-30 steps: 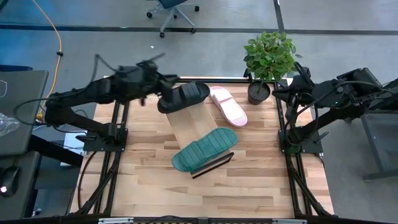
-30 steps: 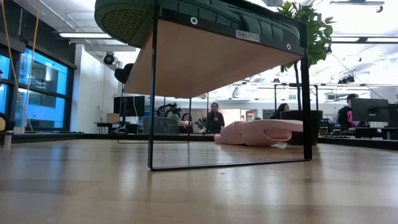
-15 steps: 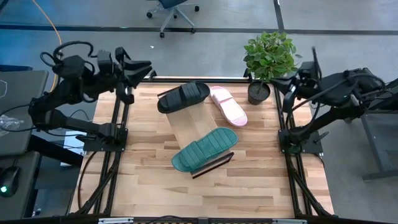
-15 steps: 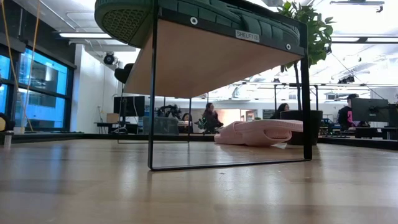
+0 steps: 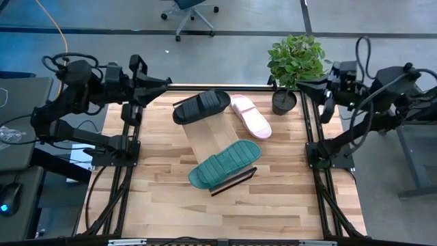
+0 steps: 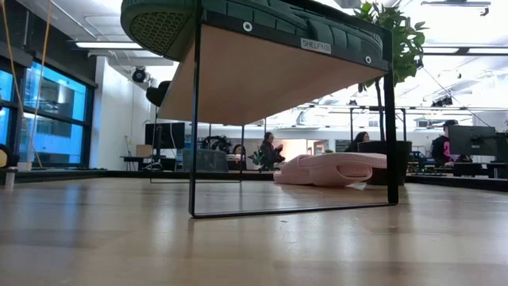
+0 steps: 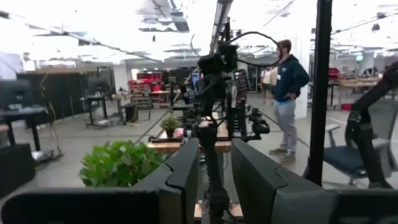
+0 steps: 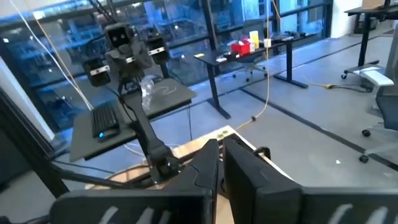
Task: Pick and place slides into the shelf
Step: Put the pink pair of slides on the shelf
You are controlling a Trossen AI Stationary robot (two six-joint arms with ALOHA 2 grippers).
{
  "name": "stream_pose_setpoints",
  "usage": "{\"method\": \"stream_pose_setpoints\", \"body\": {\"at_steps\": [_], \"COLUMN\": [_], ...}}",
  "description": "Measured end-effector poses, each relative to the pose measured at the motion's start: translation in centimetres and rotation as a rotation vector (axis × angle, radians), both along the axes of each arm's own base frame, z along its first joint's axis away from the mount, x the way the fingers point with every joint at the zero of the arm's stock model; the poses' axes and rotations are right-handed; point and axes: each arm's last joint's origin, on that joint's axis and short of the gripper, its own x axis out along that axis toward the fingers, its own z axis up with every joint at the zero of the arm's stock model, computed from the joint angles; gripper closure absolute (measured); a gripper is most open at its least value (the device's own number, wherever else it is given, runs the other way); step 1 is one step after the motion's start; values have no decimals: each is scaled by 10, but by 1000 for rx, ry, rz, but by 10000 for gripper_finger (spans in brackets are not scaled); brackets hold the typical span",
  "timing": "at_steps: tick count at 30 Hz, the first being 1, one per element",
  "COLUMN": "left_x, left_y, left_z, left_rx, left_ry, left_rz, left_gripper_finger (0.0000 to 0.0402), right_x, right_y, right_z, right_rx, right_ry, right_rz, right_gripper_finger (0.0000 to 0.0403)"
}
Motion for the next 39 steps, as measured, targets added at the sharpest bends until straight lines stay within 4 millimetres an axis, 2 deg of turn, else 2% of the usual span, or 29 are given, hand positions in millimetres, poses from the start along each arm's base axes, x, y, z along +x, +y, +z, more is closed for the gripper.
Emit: {"method": "stream_pose_setpoints", "body": {"at_steps": [7,10,14,20,25,28,31,35,39], "left_x": [-8,-3,12,25,36,37,37,37,37], "left_y": [-1,0,4,8,-1,-9,-16,-22,-26], "left_z": [24,31,34,34,30,30,30,30,31], "left_rx": [82,121,146,131,141,148,145,138,143], "left_ry": [130,211,321,449,500,502,499,499,497], "left_rz": [39,43,37,53,24,12,31,58,62], "left_gripper_finger": [318,319,319,319,319,319,319,319,319], "right_x": [-25,-33,-36,-16,10,26,40,44,38], "right_y": [-16,-22,-27,-30,-33,-36,-38,-38,-35], "right_z": [2,-3,-19,-36,-51,-67,-92,-127,-156], "right_rx": [16,29,98,145,97,83,71,101,156], "right_ry": [-25,19,165,361,563,705,815,847,737], "right_rz": [-25,-33,-59,-64,-64,-73,-58,-31,6], "right_gripper_finger": [387,387,387,387,387,387,387,387,387]}}
